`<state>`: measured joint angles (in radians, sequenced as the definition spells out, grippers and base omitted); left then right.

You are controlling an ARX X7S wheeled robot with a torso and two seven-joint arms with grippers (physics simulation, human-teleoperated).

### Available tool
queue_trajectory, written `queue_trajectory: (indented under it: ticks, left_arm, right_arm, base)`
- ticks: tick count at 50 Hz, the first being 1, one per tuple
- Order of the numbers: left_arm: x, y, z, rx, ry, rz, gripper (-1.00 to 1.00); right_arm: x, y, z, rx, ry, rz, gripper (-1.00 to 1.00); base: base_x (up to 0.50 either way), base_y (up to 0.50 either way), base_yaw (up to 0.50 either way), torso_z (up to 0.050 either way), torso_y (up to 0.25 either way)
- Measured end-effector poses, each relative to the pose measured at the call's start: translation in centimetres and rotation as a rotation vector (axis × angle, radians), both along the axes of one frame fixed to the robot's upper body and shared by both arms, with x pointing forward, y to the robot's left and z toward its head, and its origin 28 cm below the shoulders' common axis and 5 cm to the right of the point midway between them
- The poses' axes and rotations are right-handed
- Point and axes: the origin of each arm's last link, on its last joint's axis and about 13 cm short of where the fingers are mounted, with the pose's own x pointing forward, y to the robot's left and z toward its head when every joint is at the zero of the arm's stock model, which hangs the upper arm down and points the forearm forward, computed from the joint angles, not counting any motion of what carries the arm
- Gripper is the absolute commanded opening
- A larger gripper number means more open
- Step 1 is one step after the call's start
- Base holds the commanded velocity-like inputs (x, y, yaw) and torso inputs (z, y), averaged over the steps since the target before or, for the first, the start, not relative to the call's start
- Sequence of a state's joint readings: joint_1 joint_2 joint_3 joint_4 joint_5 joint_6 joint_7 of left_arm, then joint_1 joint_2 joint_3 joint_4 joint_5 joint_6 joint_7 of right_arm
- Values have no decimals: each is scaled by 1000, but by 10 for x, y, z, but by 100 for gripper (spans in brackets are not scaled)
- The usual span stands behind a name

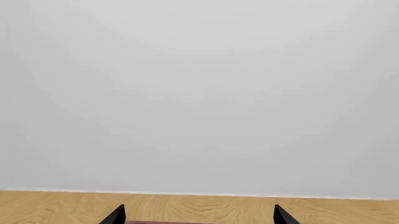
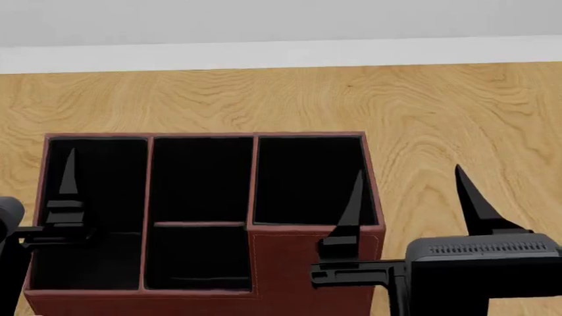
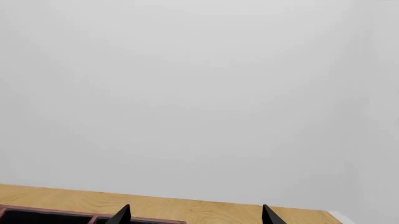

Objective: Pick up the book and place it in the back compartment of the caddy.

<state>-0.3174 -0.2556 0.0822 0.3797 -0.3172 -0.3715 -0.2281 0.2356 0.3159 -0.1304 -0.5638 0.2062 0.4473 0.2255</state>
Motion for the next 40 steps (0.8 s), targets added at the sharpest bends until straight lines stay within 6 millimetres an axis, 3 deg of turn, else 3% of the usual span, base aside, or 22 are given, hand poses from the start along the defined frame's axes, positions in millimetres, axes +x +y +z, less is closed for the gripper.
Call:
queue_trajectory:
  ticks: [8,24,30,40]
  left_arm:
    - [0,-1,0,-3,0,-3,100]
    - [0,0,0,1,-1,2,100]
    - [0,0,0,1,0,2,100]
    - [0,0,0,1,0,1,100]
  right_arm:
    - [0,0,0,-14,4,-4,100]
    - [0,1,1,0,-2,13,100]
    - [-1,2,1,5,-9,21,100]
    - [-2,1,2,19,-14,27,100]
  base:
    - [159,491,0,0,0]
    - [-1,-3,-1,0,0]
    - [418,-26,0,0,0]
    - [6,0,0,0,1]
